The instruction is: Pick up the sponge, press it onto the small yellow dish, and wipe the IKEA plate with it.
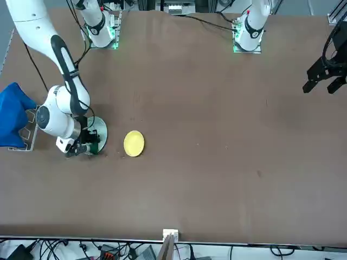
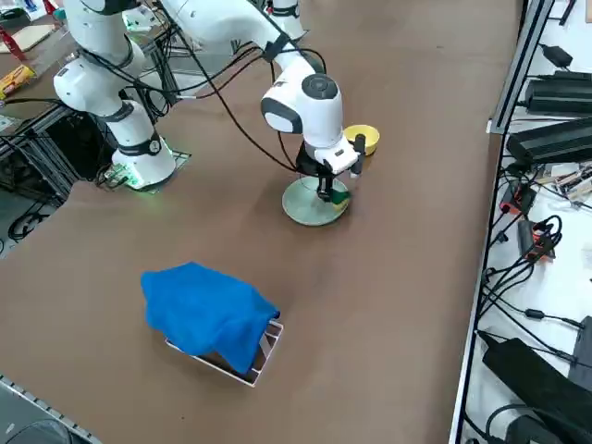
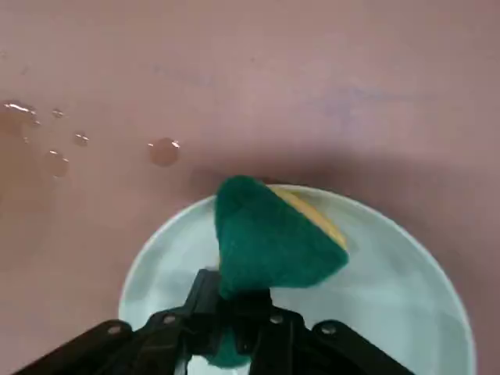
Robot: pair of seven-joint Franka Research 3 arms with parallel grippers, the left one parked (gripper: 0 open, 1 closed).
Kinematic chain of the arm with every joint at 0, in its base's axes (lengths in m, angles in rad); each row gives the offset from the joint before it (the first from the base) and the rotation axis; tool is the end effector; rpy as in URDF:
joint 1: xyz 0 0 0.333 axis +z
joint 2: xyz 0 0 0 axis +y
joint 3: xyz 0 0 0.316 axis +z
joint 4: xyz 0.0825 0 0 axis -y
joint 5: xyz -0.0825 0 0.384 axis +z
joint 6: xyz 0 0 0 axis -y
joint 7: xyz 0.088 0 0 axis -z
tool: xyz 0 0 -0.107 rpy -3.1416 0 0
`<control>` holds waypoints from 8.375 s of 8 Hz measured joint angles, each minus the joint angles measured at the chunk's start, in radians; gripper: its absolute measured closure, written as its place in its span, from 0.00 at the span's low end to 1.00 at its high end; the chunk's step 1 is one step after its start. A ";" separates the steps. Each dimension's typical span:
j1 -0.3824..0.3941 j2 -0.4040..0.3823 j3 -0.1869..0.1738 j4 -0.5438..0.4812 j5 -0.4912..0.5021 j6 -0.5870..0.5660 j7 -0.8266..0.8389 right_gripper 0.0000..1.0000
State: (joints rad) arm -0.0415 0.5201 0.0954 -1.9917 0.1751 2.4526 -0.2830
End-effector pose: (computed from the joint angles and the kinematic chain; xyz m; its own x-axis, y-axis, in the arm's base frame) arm 0.6025 0.0315 0.1938 0.9818 0.1880 -0.0260 0.1814 -0.9698 -0.1631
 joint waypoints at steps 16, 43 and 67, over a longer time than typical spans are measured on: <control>-0.117 -0.148 -0.006 -0.239 0.077 0.001 -0.192 0.91; 0.600 -0.383 0.013 -0.464 0.074 0.291 0.749 0.91; 0.159 -0.428 -0.027 0.359 -0.068 -0.637 0.512 0.00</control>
State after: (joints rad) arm 0.1175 0.0922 0.0688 -1.6328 0.1075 1.8160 0.2290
